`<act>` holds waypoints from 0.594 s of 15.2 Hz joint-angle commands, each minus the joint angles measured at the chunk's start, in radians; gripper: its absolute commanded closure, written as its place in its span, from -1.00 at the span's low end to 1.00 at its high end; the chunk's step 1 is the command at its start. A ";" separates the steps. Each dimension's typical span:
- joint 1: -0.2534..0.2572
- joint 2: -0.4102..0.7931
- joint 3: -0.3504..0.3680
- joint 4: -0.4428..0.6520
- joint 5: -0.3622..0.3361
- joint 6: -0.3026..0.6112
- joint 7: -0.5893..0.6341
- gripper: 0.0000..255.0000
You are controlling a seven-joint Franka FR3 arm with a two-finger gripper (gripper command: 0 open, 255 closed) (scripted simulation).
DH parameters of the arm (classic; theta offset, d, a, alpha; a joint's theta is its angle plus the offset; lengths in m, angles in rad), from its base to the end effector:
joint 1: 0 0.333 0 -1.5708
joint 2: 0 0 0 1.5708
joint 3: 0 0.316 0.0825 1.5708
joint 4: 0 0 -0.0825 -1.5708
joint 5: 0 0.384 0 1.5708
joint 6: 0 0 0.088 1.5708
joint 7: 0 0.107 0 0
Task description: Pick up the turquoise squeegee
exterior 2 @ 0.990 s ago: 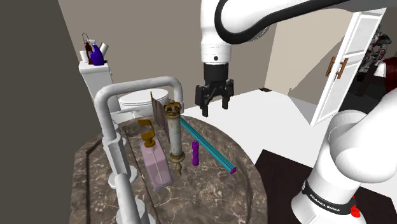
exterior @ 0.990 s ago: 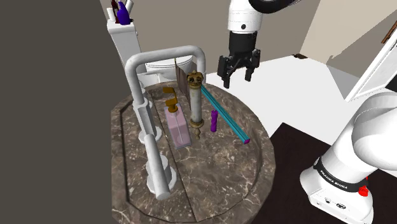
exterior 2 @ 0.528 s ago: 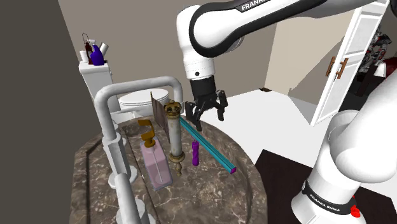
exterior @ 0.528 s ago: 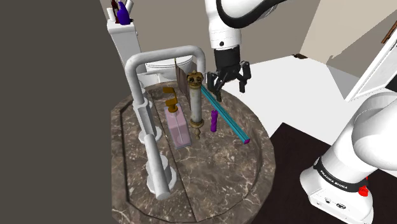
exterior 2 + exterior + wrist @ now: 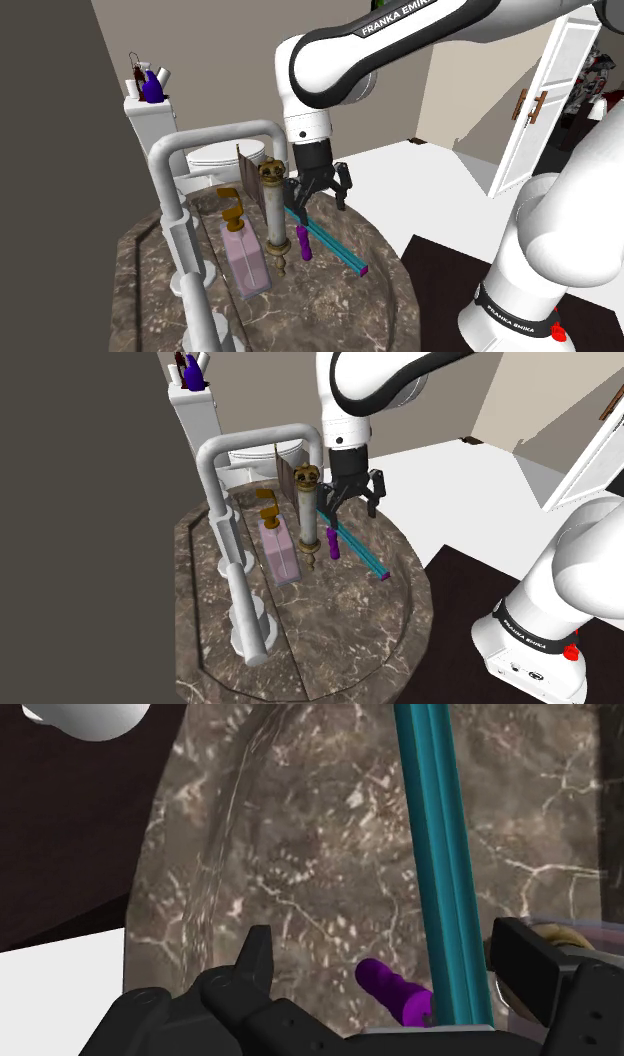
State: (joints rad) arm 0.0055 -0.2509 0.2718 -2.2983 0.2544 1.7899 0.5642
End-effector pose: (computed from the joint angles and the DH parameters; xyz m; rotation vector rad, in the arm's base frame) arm 0.4172 0.1440 0.4277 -2.9938 0.5952 0.4757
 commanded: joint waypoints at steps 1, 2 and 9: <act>-0.008 0.037 0.006 -0.036 -0.065 0.177 -0.003 1.00; -0.012 0.050 0.003 -0.046 -0.069 0.197 -0.012 1.00; -0.006 0.037 0.009 -0.016 -0.067 0.159 0.012 1.00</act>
State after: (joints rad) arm -0.0007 -0.2368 0.2792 -2.3201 0.2106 1.9075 0.5709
